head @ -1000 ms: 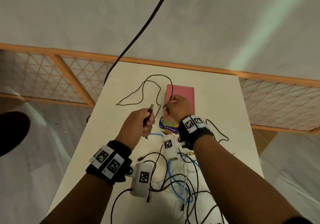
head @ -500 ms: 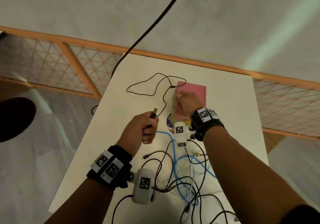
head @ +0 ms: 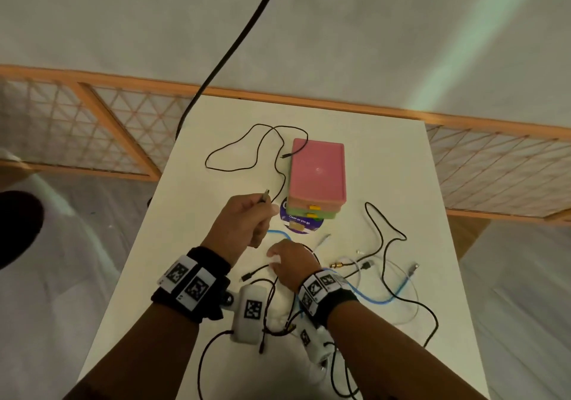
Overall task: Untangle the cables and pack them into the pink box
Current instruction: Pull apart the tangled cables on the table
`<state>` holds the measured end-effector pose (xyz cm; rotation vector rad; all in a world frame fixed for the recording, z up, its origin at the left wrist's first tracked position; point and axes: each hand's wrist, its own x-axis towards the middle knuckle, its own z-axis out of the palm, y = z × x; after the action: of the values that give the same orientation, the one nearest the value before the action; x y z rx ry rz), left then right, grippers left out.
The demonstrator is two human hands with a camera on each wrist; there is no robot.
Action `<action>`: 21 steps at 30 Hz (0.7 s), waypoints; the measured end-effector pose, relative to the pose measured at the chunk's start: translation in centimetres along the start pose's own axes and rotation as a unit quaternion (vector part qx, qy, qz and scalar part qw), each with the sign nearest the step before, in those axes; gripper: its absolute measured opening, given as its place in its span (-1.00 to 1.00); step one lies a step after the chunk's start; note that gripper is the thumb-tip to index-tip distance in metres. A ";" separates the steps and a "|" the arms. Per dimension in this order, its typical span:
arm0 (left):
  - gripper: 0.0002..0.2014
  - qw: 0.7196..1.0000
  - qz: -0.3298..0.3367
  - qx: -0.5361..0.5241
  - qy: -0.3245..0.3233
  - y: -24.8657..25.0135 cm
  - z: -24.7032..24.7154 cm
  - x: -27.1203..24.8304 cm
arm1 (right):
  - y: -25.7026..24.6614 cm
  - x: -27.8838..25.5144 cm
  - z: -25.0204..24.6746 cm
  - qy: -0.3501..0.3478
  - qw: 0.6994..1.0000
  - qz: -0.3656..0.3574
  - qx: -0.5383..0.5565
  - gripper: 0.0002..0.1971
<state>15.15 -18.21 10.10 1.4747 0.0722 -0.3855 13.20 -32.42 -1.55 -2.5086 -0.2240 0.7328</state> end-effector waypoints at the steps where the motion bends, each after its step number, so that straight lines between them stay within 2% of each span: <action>1: -0.61 1.000 0.001 0.000 -0.001 0.0 0.1 0.0 | 0.2 0.4 0.4 -0.011 0.999 0.013 -0.030 -0.68; 4: -0.59 1.000 -0.001 0.002 0.007 -0.2 -0.1 -0.4 | 0.8 1.2 1.5 -0.045 0.993 0.023 -0.111 -0.70; 7: -0.58 1.000 -0.014 -0.013 0.018 -0.6 -0.5 -0.7 | 1.1 0.8 1.9 -0.018 0.995 0.034 -0.091 -0.77; 10: -0.61 0.999 -0.037 -0.029 0.025 -0.8 -0.8 -0.8 | 1.5 -0.8 1.1 0.061 0.995 0.073 0.041 -0.82; 14: -0.66 0.995 -0.071 -0.067 0.014 -1.1 -1.0 -0.7 | 1.7 -4.8 -1.6 0.202 0.955 0.068 0.206 -0.93; 17: -0.69 0.990 -0.096 -0.099 0.007 -1.4 -0.5 -0.6 | 1.2 -7.4 -3.7 0.228 0.918 0.065 0.319 -0.87; 21: -0.58 0.985 -0.133 -0.107 0.022 -1.4 0.9 -0.7 | -0.9 -9.5 -6.1 0.246 0.868 0.020 0.432 -0.84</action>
<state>13.92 -19.00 9.03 1.2633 0.3381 -0.5448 8.47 -37.06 7.67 -1.7347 0.2882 0.1083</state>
